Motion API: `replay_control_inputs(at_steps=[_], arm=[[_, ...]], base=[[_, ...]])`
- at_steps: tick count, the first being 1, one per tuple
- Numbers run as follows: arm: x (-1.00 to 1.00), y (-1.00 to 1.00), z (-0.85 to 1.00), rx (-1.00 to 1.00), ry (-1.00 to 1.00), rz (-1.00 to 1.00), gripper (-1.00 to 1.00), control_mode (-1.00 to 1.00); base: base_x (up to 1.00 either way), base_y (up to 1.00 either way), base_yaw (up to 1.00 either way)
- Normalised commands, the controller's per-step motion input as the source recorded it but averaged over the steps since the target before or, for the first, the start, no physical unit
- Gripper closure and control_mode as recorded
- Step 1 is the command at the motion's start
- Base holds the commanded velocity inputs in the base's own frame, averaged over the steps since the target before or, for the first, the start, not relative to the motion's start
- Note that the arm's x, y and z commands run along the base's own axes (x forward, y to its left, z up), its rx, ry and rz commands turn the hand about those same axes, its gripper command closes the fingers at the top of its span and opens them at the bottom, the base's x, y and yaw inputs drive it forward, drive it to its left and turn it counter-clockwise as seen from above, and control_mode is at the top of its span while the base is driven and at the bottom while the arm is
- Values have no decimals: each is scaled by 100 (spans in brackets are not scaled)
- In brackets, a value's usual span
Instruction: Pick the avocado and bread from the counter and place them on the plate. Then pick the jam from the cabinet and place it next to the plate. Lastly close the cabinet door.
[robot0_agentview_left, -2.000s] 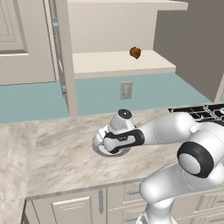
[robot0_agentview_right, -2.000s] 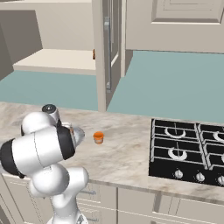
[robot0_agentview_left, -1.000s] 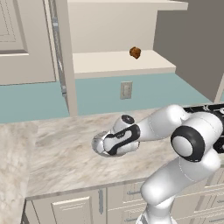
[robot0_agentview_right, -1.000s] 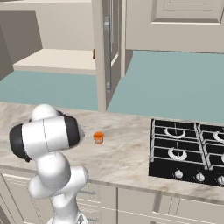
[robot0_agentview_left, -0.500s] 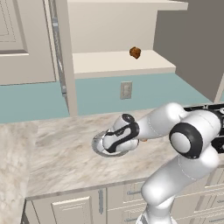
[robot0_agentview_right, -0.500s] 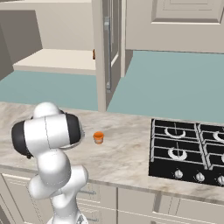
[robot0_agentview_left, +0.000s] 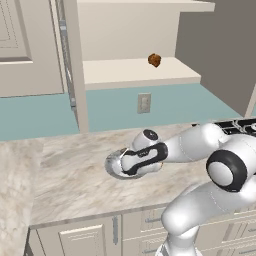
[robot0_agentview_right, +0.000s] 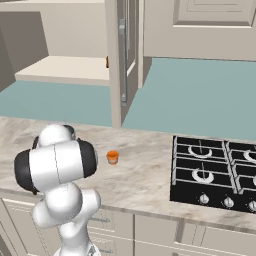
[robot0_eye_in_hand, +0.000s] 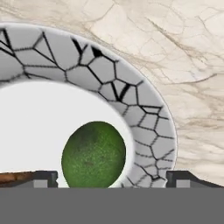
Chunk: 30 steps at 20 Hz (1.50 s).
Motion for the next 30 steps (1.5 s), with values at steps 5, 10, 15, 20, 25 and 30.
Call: replay_control_inputs(at_steps=[5,10,15,20,25,30], arm=[[-41,0,63,0,-1,4,-100,-100],[-20,0,97,0,0,1,-100,-100],[-9,0,100,-1,0,0,-100,-100],[-27,0,92,-1,0,-5,-100,-100],[-32,0,75,0,0,-13,-100,-100],[-41,-2,55,0,0,-15,-100,-100]], base=[[0,0,0],[0,0,0],[0,0,0],[0,0,0],[0,0,0],[0,0,0]])
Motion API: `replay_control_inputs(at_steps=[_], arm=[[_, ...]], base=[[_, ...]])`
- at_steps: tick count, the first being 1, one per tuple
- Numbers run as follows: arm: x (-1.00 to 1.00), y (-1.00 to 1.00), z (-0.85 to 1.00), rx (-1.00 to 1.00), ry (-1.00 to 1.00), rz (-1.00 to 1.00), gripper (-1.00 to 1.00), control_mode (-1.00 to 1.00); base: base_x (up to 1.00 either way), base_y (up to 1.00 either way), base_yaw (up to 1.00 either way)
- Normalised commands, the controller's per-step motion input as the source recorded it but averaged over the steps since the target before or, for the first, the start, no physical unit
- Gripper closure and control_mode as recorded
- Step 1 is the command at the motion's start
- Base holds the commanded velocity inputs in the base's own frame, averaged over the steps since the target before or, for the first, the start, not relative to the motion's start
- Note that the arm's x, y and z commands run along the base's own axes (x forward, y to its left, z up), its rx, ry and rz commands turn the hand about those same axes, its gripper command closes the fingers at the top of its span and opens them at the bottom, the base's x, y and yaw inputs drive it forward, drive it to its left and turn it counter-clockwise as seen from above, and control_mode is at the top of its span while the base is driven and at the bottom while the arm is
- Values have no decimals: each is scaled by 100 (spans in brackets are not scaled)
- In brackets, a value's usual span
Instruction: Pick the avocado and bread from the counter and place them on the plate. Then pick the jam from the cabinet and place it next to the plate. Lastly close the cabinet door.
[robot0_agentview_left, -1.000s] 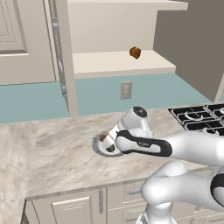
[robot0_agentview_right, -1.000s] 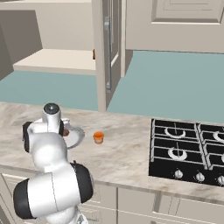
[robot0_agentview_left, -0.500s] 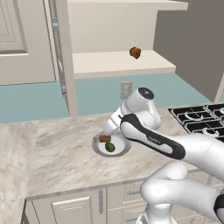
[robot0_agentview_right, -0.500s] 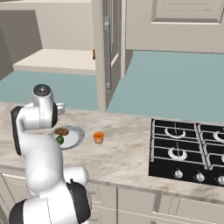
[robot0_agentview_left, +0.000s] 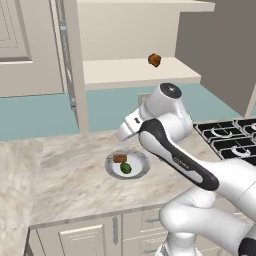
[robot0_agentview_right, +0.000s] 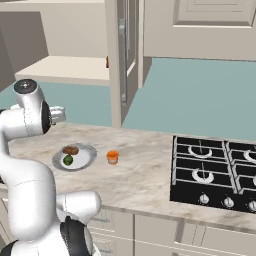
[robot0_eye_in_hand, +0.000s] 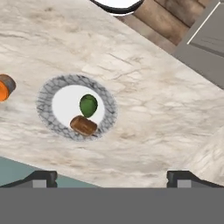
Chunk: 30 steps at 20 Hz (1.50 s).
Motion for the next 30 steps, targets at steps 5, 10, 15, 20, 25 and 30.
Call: replay_control_inputs(at_steps=[5,10,15,20,25,30], arm=[[-24,-12,38,0,0,-12,-100,-100],[-24,-27,28,0,0,-2,-100,-100],[-42,-33,29,3,-6,0,-100,-100],[-51,-22,23,3,-11,1,-100,-100],[-41,-9,26,1,-15,1,-100,-100],[-26,-17,43,1,-10,0,-100,-100]], base=[[0,0,0],[0,0,0],[0,0,0],[0,0,0],[0,0,0],[0,0,0]])
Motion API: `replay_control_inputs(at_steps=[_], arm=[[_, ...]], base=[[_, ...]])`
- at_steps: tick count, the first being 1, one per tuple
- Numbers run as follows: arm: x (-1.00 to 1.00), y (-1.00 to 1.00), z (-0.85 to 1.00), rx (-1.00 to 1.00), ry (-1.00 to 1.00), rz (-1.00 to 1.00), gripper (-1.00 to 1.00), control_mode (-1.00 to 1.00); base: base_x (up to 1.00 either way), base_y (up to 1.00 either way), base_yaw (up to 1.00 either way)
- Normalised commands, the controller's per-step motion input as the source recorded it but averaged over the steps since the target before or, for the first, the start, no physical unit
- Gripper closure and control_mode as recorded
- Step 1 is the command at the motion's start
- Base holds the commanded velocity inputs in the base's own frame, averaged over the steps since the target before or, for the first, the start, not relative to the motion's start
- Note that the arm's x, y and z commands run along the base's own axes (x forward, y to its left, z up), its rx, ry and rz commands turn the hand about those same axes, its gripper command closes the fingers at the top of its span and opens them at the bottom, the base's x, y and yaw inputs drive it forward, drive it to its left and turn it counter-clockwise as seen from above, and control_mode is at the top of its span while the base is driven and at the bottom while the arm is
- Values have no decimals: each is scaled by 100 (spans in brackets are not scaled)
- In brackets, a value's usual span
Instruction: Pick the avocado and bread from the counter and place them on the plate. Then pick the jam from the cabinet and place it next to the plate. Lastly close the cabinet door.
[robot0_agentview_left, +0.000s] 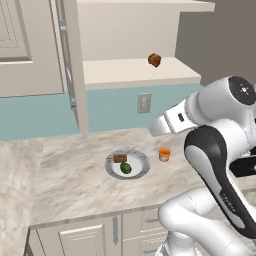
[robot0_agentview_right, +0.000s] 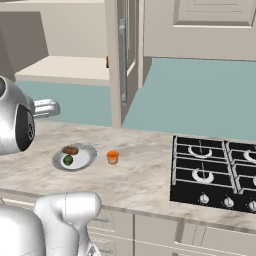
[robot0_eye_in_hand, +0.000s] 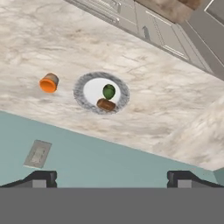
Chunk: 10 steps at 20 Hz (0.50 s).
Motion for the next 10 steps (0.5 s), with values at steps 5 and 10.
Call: replay_control_inputs(at_steps=[5,10], arm=[[-25,-27,59,6,-2,0,-100,-100],[-31,-27,54,5,-1,0,-100,-100]], base=[[0,0,0],[0,0,0]])
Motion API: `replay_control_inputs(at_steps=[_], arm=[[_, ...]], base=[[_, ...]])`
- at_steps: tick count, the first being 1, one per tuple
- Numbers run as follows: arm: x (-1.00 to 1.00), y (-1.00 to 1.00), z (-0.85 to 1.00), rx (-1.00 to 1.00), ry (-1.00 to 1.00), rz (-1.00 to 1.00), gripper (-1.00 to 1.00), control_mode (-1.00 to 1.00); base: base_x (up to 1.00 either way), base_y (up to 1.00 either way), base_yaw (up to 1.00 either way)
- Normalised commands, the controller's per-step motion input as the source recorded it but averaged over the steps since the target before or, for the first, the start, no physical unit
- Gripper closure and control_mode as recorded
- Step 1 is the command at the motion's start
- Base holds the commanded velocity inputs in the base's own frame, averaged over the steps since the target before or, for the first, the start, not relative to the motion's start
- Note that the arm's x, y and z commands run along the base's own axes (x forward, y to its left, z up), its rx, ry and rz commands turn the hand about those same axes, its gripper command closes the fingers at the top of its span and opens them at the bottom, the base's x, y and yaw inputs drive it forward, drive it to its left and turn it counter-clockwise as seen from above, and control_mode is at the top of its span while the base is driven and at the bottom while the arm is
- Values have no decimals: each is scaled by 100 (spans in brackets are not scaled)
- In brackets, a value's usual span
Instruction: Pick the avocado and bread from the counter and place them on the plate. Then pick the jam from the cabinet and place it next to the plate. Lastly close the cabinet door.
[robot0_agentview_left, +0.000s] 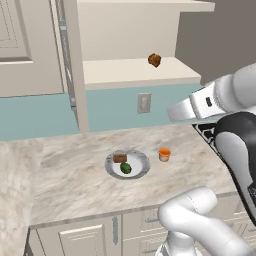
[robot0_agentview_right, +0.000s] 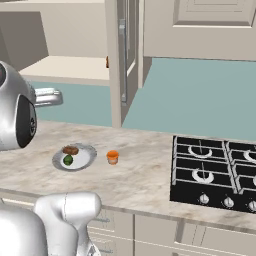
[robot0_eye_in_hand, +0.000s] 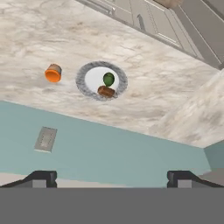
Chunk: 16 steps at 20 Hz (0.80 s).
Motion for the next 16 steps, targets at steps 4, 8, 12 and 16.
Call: replay_control_inputs(at_steps=[4,8,12,16], arm=[[-26,-36,36,7,0,0,-100,-100],[-19,-43,22,10,0,0,-100,-100],[-24,-47,18,12,0,0,-100,-100],[-31,-43,20,13,0,0,-100,-100]], base=[[0,0,0],[0,0,0],[0,0,0],[0,0,0]])
